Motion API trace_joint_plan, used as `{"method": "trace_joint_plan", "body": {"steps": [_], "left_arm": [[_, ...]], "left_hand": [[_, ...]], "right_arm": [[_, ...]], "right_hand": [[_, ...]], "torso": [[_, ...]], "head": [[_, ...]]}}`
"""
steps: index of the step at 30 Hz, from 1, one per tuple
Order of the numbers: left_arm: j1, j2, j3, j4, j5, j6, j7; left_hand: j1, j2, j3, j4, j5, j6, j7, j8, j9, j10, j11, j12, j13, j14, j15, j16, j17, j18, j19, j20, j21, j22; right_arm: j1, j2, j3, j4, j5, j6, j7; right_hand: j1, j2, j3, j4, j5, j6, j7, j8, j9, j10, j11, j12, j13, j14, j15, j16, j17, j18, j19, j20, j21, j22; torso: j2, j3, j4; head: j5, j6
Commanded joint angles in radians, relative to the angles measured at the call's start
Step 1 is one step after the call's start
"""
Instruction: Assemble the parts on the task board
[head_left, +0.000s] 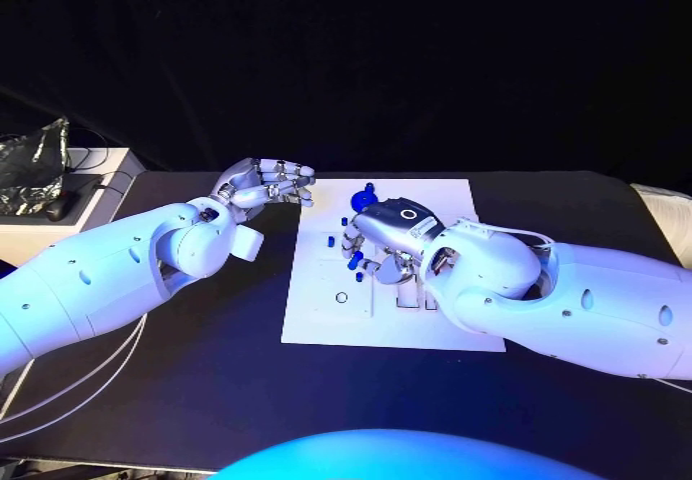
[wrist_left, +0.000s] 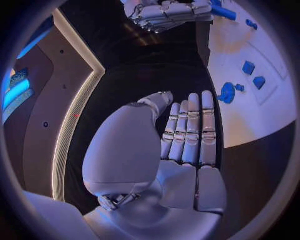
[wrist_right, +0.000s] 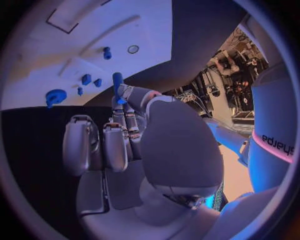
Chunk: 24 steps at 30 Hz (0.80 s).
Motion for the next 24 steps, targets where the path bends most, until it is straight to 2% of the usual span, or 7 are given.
{"method": "trace_joint_plan", "body": {"steps": [1, 7, 17, 24], "left_arm": [[0.000, 0.003, 0.001, 0.002, 0.003, 0.015, 0.005], [0.000, 0.001, 0.001, 0.004, 0.003, 0.013, 0.005], [0.000, 0.002, 0.001, 0.006, 0.003, 0.014, 0.005], [0.000, -0.002, 0.001, 0.007, 0.003, 0.013, 0.004]], "left_hand": [[-0.003, 0.005, -0.004, -0.002, 0.005, 0.001, 0.007, -0.003, -0.001, -0.001, 0.003, -0.006, 0.001, 0.002, 0.006, -0.006, 0.001, -0.003, -0.007, -0.002, 0.000, 0.001], [-0.004, 0.006, -0.004, -0.001, 0.005, 0.000, 0.007, -0.003, -0.001, -0.002, 0.004, -0.007, 0.001, 0.002, 0.006, -0.007, 0.002, -0.003, -0.008, -0.001, -0.001, 0.000], [-0.004, 0.006, -0.004, -0.001, 0.005, 0.000, 0.007, -0.003, -0.001, -0.002, 0.004, -0.007, 0.001, 0.002, 0.006, -0.007, 0.002, -0.003, -0.008, -0.001, -0.001, 0.000], [-0.004, 0.006, -0.004, -0.001, 0.005, 0.000, 0.007, -0.003, -0.001, -0.002, 0.004, -0.007, 0.001, 0.002, 0.006, -0.007, 0.002, -0.003, -0.008, -0.001, -0.001, 0.000]], "right_arm": [[-0.015, 0.017, -0.004, -0.006, -0.022, 0.016, -0.005], [-0.025, 0.031, -0.010, -0.013, -0.023, 0.022, -0.004], [-0.052, 0.053, -0.019, -0.030, -0.028, 0.029, -0.005], [-0.060, 0.058, -0.022, -0.040, -0.043, 0.033, -0.012]], "right_hand": [[0.018, 0.026, 0.007, 0.001, 0.007, 0.004, -0.002, 0.004, 0.001, 0.078, -0.043, 0.016, 0.052, 0.040, -0.009, 0.001, -0.002, -0.011, 0.035, -0.005, -0.006, 0.115], [0.018, 0.026, 0.008, 0.000, 0.008, 0.004, -0.001, 0.004, 0.001, 0.078, -0.043, 0.015, 0.052, 0.040, -0.009, 0.002, -0.001, -0.011, 0.036, -0.005, -0.005, 0.116], [0.016, 0.026, 0.010, -0.001, 0.009, 0.003, -0.001, 0.004, 0.001, 0.078, -0.043, 0.015, 0.053, 0.040, -0.009, 0.001, -0.002, -0.011, 0.035, -0.005, -0.006, 0.115], [0.016, 0.026, 0.010, -0.001, 0.009, 0.003, -0.001, 0.004, 0.001, 0.078, -0.043, 0.015, 0.053, 0.040, -0.009, 0.001, -0.002, -0.011, 0.035, -0.005, -0.006, 0.115]], "torso": [[0.002, -0.0001, 0.0000], [0.001, 0.0006, -0.0046], [0.002, 0.0027, -0.0003], [0.002, 0.0016, -0.0011]], "head": [[0.008, -0.004], [0.016, -0.013], [0.022, -0.024], [0.024, -0.028]]}}
